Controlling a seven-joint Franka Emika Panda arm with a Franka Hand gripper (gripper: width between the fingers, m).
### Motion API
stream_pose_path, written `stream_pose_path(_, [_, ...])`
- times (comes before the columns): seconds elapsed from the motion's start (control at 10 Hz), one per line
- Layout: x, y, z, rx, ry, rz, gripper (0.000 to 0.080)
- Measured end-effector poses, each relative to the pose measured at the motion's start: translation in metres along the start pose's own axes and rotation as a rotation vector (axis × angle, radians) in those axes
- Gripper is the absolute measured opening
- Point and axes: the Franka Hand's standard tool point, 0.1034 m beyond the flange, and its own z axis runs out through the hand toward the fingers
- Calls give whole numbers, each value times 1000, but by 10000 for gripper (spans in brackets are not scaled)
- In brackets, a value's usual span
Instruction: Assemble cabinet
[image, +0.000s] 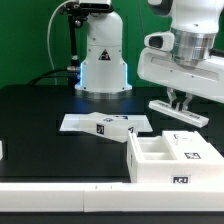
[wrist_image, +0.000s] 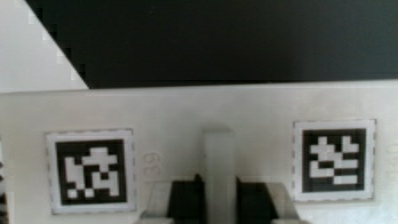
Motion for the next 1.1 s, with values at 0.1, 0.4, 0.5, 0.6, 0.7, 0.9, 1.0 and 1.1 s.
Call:
stream_pose_path(0.1, [-2, 4, 2, -7, -21, 188, 64])
stream_pose_path(0.4, [-11, 2, 4, -5, -46, 486, 64])
stream_pose_path(0.5, [-13, 1, 4, -3, -55, 525, 64])
stream_pose_path(0.6, [-13, 1, 4, -2, -56, 505, 64])
stream_pose_path(0.7, [-8, 2, 1, 8, -61, 529, 64])
stream_pose_path(0.9, [15, 9, -14, 88, -43, 614, 64])
stream_pose_path(1.0, [16, 9, -15, 91, -43, 613, 64])
stream_pose_path(1.1, [14, 9, -13, 87, -43, 604, 64])
